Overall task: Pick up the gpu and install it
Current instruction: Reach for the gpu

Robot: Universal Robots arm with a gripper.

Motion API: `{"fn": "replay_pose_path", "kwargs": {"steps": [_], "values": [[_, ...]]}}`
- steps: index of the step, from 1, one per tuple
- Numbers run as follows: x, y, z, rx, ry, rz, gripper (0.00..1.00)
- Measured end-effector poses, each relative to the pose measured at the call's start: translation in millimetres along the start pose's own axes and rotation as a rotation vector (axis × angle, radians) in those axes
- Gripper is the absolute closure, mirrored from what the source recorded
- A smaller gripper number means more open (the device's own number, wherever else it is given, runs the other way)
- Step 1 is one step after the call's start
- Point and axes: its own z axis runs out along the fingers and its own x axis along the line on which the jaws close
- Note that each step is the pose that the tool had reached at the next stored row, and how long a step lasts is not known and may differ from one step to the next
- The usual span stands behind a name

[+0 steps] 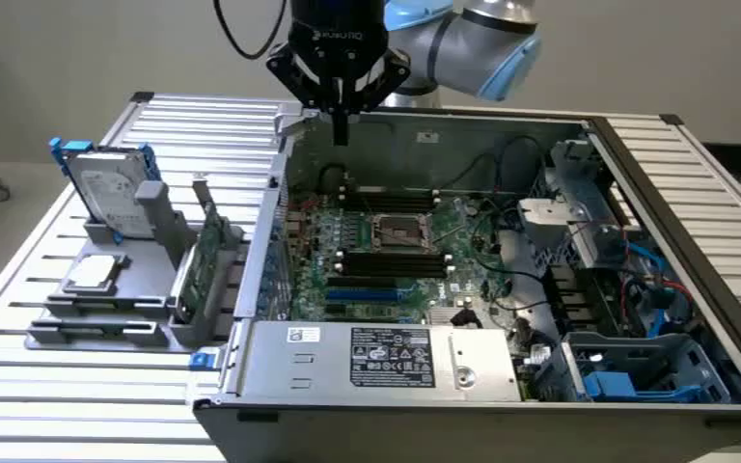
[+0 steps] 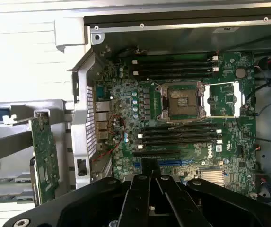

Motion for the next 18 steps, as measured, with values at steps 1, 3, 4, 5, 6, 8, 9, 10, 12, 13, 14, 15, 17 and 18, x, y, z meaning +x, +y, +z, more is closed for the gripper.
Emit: {"fn": "replay_pose_path", "kwargs": {"steps": [1,3,4,5,6,8,9,10,12,13,14,15,17,18], "values": [[0.0,0.0,0.0,0.0,0.0,0.0,0.89],[0.0,0.0,0.0,0.0,0.0,0.0,0.89],[0.0,0.0,0.0,0.0,0.0,0.0,0.89],[0.0,0.0,0.0,0.0,0.0,0.0,0.89],[0.0,0.0,0.0,0.0,0.0,0.0,0.89],[0.0,0.0,0.0,0.0,0.0,0.0,0.89],[0.0,0.0,0.0,0.0,0.0,0.0,0.89],[0.0,0.0,0.0,0.0,0.0,0.0,0.89],[1.1,-0.1,0.0,0.0,-0.0001,0.0,0.89],[5.4,-0.4,-0.3,0.0004,0.0003,0.0,0.89],[10.0,-0.7,-0.3,0.0002,0.0007,0.0,0.89],[14.5,-1.0,-0.3,0.0001,0.0016,0.0,0.89],[23.4,-1.7,-0.5,0.0003,0.0047,0.0,0.89],[28.1,-2.0,-0.6,0.0003,0.0069,0.0,0.89]]}}
